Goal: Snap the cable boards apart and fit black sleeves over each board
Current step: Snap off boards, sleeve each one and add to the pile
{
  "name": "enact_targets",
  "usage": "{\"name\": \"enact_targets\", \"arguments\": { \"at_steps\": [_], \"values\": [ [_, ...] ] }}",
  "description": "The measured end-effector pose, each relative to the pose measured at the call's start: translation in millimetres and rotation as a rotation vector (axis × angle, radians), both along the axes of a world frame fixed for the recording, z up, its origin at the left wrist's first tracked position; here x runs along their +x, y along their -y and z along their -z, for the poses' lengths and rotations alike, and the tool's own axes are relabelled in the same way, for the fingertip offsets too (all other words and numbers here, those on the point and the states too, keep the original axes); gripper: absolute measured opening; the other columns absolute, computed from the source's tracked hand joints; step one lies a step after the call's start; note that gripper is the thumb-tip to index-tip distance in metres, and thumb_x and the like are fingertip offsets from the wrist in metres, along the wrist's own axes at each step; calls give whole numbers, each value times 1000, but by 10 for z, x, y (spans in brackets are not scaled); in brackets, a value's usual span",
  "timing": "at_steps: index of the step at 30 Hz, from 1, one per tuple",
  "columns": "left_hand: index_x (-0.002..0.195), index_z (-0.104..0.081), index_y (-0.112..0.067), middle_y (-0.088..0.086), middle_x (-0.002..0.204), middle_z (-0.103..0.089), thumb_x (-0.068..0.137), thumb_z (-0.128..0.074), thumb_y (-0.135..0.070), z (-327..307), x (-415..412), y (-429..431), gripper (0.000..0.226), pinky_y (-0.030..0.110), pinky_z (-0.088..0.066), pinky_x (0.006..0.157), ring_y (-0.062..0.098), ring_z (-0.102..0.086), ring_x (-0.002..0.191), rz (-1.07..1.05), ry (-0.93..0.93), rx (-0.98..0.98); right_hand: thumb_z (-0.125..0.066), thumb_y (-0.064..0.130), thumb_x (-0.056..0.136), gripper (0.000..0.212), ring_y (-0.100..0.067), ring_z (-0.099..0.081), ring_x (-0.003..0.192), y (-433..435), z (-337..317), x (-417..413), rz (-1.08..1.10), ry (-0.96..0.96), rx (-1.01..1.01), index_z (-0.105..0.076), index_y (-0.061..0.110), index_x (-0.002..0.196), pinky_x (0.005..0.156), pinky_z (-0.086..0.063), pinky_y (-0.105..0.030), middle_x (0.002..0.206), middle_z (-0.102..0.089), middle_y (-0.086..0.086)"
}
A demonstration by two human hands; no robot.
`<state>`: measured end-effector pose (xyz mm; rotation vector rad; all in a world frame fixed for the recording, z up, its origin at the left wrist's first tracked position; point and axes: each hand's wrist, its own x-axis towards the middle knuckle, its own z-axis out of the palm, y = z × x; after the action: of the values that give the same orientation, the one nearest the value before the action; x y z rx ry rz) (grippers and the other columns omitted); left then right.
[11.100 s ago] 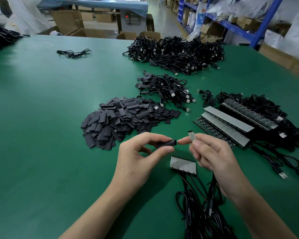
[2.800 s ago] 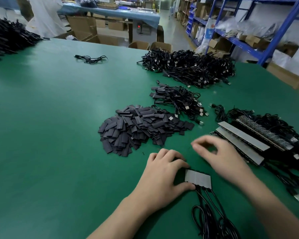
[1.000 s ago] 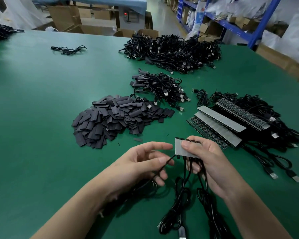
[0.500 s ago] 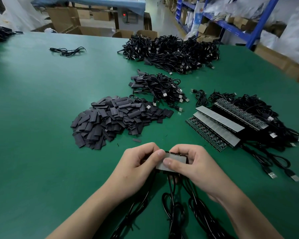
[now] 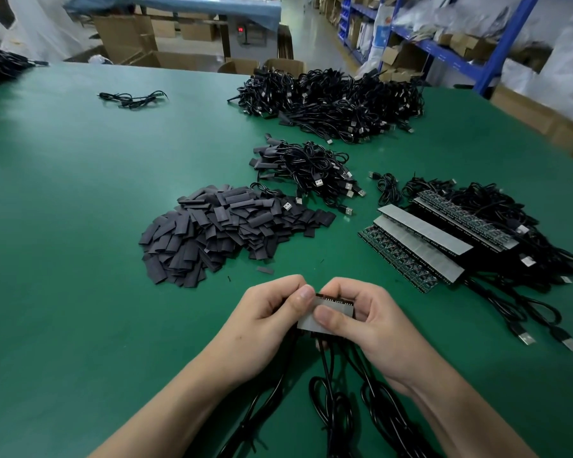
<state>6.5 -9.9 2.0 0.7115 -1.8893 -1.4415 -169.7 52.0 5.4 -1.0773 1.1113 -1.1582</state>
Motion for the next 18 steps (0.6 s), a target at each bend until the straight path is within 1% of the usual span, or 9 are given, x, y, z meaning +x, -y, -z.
{"name": "enact_targets", "arguments": {
  "at_steps": [2, 4, 8, 11, 13, 15, 16, 17, 18],
  "values": [
    [70, -40, -15, -8, 68, -36, 103, -49, -35, 6, 5, 4, 40, 28, -30, 58, 12, -33, 63, 5, 0, 10, -74, 16, 89, 15, -22, -63, 72, 3, 15, -2, 4, 13, 2, -66, 3, 90, 66, -55, -30, 80, -67, -15],
    [69, -40, -17, -9, 68, -36, 103, -49, -35, 6, 4, 2, 39, 27, -30, 58, 11, -32, 63, 8, 1, 16, -75, 15, 90, 22, -26, -62, 74, 6, 32, -4, 0, 22, 7, -63, -3, 93, 68, -55, -33, 81, -66, -17],
    [70, -40, -18, -10, 67, -38, 104, -48, -35, 5, 1, -8, 39, 26, -31, 58, 11, -34, 62, 18, -4, 29, -74, 19, 88, 20, -26, -63, 74, 5, 47, -14, -1, 20, 6, -65, 1, 91, 70, -55, -35, 82, -67, -17],
    [71, -48, -12, -5, 65, -56, 105, -46, -34, -3, 4, -10, 41, 26, -38, 61, 13, -45, 61, 46, -27, 61, -76, 23, 88, 18, -26, -68, 75, 5, 32, -17, -31, 32, -37, -71, 7, 93, 73, -57, -34, 85, -72, -20],
    [72, -51, -12, -5, 66, -62, 106, -46, -33, -19, 0, -10, 41, 23, -41, 63, 11, -50, 62, 58, -52, 81, -76, 26, 88, 19, -26, -70, 76, 9, 27, -2, -45, 57, -48, -72, 8, 94, 74, -59, -33, 86, -74, -20],
    [70, -50, -14, -10, 64, -58, 106, -48, -35, -24, -11, -7, 41, 21, -40, 62, 8, -49, 61, 32, -63, 70, -78, 27, 90, 21, -25, -68, 76, 16, 36, -1, -41, 85, -27, -71, 8, 95, 73, -59, -36, 86, -73, -18],
    [70, -49, -13, -9, 63, -54, 105, -50, -38, -19, -14, 0, 43, 23, -39, 62, 8, -47, 62, -2, -55, 35, -77, 28, 91, 21, -24, -66, 75, 23, 37, -11, -34, 73, -15, -70, 9, 94, 73, -58, -39, 84, -71, -15],
    [70, -50, -12, -6, 63, -51, 103, -51, -41, -12, -16, 8, 45, 25, -38, 62, 9, -46, 63, -44, -37, -21, -75, 30, 90, 21, -23, -64, 73, 28, 30, -34, -20, 23, -12, -69, 10, 91, 73, -55, -42, 82, -69, -12],
    [71, -52, -12, -3, 65, -51, 101, -50, -44, -6, -18, 17, 44, 25, -39, 63, 10, -47, 64, -87, -14, -82, -73, 31, 90, 22, -22, -61, 72, 33, 22, -62, 5, -71, -22, -68, 10, 89, 71, -52, -43, 79, -67, -9]
  ]
}}
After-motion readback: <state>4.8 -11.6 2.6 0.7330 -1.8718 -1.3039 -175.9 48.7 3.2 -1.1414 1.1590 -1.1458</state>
